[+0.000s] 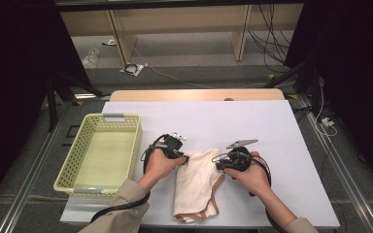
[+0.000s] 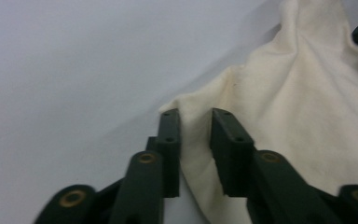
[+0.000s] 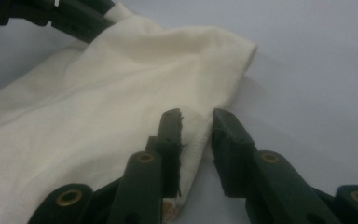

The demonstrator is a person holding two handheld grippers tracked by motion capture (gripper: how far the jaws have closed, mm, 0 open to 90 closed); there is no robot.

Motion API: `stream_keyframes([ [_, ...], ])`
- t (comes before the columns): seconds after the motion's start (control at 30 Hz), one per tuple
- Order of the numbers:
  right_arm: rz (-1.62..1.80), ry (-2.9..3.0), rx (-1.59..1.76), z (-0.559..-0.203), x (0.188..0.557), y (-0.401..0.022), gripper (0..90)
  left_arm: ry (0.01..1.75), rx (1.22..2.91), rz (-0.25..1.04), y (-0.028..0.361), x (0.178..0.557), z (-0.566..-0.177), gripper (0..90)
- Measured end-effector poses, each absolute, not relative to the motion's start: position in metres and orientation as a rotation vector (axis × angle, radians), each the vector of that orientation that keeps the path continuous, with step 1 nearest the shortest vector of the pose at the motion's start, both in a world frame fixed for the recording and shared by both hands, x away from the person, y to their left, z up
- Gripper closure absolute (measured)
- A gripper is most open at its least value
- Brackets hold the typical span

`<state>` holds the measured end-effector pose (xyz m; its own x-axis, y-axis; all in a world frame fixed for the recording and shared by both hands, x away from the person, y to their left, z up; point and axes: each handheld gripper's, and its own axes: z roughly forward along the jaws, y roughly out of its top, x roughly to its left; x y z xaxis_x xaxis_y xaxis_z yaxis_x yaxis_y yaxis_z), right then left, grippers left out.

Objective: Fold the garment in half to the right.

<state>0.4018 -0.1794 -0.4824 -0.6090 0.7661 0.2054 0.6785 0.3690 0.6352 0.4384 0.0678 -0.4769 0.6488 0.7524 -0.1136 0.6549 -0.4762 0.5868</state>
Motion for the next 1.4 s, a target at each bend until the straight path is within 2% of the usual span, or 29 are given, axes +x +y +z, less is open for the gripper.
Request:
stream_keyframes([
  [0.03,1.059,2.501,1.334,-0.484,0.402,-0.178,77.6,1.092,2.256,0.203,0.067,0.438,-0.477,85.0],
  [0.1,1.058,2.516,1.344,-0.484,0.403,-0.178,83.8,1.107,2.229,0.197,0.069,0.437,-0.477,86.3],
  [0.27,1.075,2.516,1.353,-0.485,0.403,-0.18,84.9,1.194,2.108,0.113,0.085,0.443,-0.474,86.2],
  [0.47,1.073,2.514,1.354,-0.485,0.404,-0.18,83.4,1.225,2.109,0.211,0.089,0.448,-0.476,85.6],
  [0.6,1.065,2.508,1.341,-0.484,0.403,-0.18,79.6,1.227,2.12,0.223,0.09,0.448,-0.476,85.8],
  [0.93,1.098,2.44,1.329,-0.477,0.402,-0.189,68.8,1.19,2.122,0.311,0.094,0.438,-0.465,76.7],
  [1.17,1.143,2.413,1.286,-0.476,0.398,-0.196,63.3,1.16,2.121,0.318,0.099,0.426,-0.457,68.5],
  [1.27,1.181,2.4,1.231,-0.475,0.394,-0.202,59.0,1.149,2.116,0.317,0.1,0.419,-0.455,60.5],
  [1.4,1.191,2.392,1.227,-0.475,0.391,-0.205,57.6,1.143,2.101,0.323,0.103,0.412,-0.453,56.5],
])
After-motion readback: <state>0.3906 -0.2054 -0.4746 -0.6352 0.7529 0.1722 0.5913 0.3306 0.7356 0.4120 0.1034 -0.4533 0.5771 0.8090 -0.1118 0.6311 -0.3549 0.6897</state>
